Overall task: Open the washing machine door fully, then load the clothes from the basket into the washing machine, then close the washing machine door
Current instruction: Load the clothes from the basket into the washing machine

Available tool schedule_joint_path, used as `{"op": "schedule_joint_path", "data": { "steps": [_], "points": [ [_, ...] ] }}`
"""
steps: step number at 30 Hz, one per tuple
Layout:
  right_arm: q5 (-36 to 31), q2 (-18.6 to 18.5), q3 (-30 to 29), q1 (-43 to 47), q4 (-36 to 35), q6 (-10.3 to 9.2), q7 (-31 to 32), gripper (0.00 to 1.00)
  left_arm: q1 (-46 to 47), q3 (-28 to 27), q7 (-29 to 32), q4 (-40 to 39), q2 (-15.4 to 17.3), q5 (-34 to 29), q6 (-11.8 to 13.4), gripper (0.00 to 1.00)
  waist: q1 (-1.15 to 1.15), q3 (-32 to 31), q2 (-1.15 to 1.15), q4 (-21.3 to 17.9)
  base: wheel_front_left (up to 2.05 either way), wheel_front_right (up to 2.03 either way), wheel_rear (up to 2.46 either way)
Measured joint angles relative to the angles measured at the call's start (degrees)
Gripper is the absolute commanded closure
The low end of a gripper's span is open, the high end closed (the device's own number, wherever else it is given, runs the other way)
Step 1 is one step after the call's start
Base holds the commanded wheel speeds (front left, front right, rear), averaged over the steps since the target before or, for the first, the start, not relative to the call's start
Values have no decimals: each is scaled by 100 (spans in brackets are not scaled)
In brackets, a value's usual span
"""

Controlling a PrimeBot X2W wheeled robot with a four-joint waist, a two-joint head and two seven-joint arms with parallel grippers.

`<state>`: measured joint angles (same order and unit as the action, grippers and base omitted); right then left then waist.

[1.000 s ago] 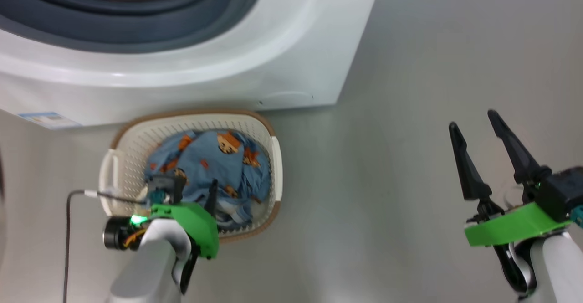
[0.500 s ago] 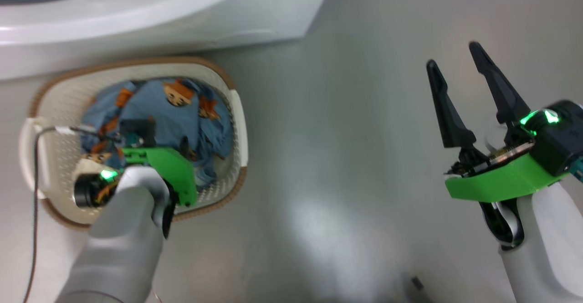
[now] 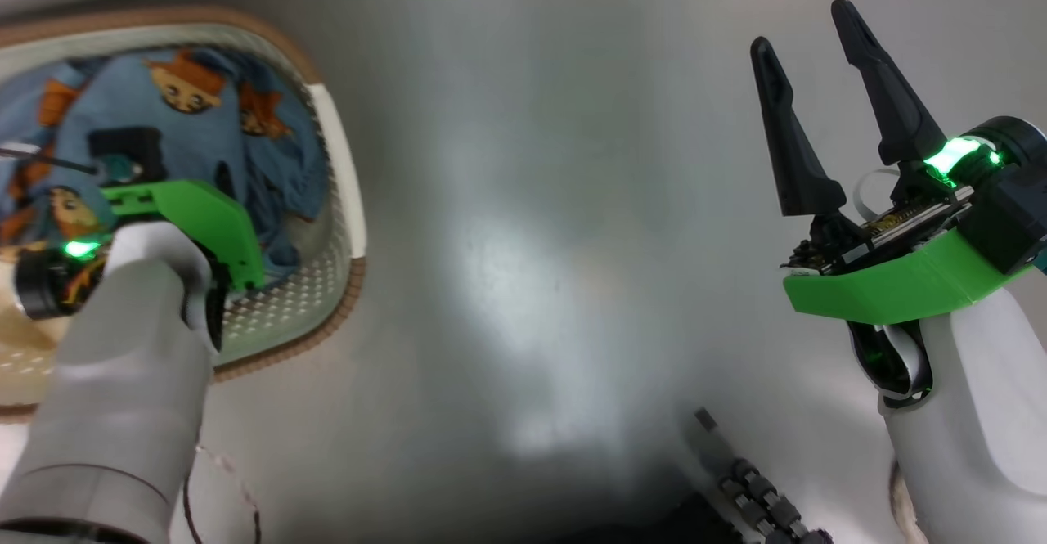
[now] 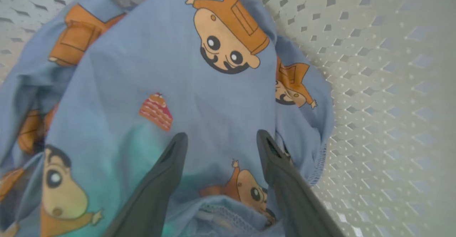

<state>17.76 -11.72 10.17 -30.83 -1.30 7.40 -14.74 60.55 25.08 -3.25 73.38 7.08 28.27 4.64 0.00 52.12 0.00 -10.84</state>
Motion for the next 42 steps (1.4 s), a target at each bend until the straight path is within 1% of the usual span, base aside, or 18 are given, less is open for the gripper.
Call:
{"op": "schedule_joint_path", "data": {
  "steps": [4, 6, 8, 9, 10, 11, 13, 20, 23, 26, 35, 40, 42],
  "points": [
    [1, 31, 2, -7, -9, 0, 0, 0, 122, -22, 122, 30, 108, 9, 163, 0, 0, 247, 0, -144, 0, 0, 0],
    [5, 37, 5, -13, -27, 0, 0, 0, 167, -35, 171, 43, 152, 19, 179, 0, 0, 344, 0, -211, 0, 0, 0],
    [7, 37, 7, -26, -40, 0, 0, 0, 208, -35, 204, 46, 197, 19, 294, 0, 0, 420, 0, -274, 0, 0, 0],
    [7, 37, 7, -46, -42, 0, 0, 0, 222, -35, 238, 48, 215, 19, 332, 9, 0, 452, 0, -302, 0, 0, 0],
    [7, 37, 4, -70, -48, 0, 0, 0, 231, -35, 261, 48, 220, 19, 371, 24, 0, 480, 0, -325, 0, 0, 0],
    [7, 37, 4, -70, -48, 0, 0, 0, 231, -35, 261, 48, 220, 19, 371, 51, 0, 480, 0, -325, 0, 0, 0],
    [7, 36, 4, -86, -58, 0, 0, 0, 233, -24, 289, 49, 220, 19, 426, 100, 0, 530, 0, -356, 0, 0, 0],
    [7, 34, -9, -86, -58, 0, 0, 0, 233, -11, 304, 52, 219, 57, 488, 100, 0, 547, 0, -346, 0, 0, 0],
    [7, 33, -35, -86, -60, 0, 0, 0, 230, -5, 207, 55, 189, 60, 537, 100, 0, 523, 0, -295, 0, 0, 0],
    [7, 31, -101, -78, -68, 0, 0, 0, 218, -15, 18, 62, 151, 100, 546, 100, 0, 475, 0, -232, 0, 0, 0],
    [7, -11, -380, 99, -42, 0, 0, 0, -51, -73, -902, 62, -51, 243, 579, 100, 0, 153, 0, -26, 0, 0, 0],
    [8, 1, -568, 277, 43, 0, 0, 0, -365, -121, -1099, -116, -130, 279, 579, 100, 0, -151, 0, 83, 0, 0, 0],
    [10, 21, -642, 372, 84, 0, 0, 0, -527, -138, -1104, -315, -152, 271, 631, 100, 0, -293, 0, 129, 0, 0, 0]
  ]
}}
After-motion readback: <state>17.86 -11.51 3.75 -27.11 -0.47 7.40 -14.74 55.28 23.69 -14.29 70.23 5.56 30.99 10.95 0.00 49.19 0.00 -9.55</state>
